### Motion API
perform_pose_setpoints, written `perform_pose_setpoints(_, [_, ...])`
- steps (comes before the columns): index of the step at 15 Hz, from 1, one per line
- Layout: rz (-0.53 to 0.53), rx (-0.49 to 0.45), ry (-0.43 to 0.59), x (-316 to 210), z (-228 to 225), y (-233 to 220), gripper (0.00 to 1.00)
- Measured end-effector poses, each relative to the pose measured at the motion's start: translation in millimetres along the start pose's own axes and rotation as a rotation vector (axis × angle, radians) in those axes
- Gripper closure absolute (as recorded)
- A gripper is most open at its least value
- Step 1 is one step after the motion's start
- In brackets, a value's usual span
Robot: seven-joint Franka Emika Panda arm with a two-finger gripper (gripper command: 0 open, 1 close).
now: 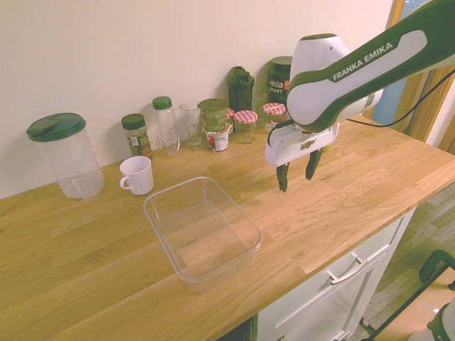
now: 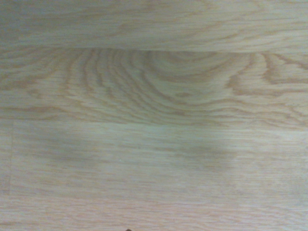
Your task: Put the apple into the container
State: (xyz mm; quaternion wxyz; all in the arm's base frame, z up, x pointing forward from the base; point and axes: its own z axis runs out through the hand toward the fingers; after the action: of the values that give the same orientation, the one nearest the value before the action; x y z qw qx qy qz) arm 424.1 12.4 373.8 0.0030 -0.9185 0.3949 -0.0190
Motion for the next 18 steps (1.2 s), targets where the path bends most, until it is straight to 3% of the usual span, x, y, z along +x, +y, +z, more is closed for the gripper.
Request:
perform_pose_setpoints(3, [-0.005, 0.004, 0.008, 3, -6, -3, 0.0])
perform_pose_setpoints(5, [-0.029, 0.013, 0.029, 17, -33, -9, 0.0])
perform_pose_setpoints(10, [-0.111, -0.02, 0.093, 117, -107, 24, 0.0])
perform_pose_setpoints(14, [-0.203, -0.052, 0.088, 194, -77, 53, 0.0])
perform_pose_setpoints(18, [-0.231, -0.083, 0.073, 234, -45, 60, 0.0])
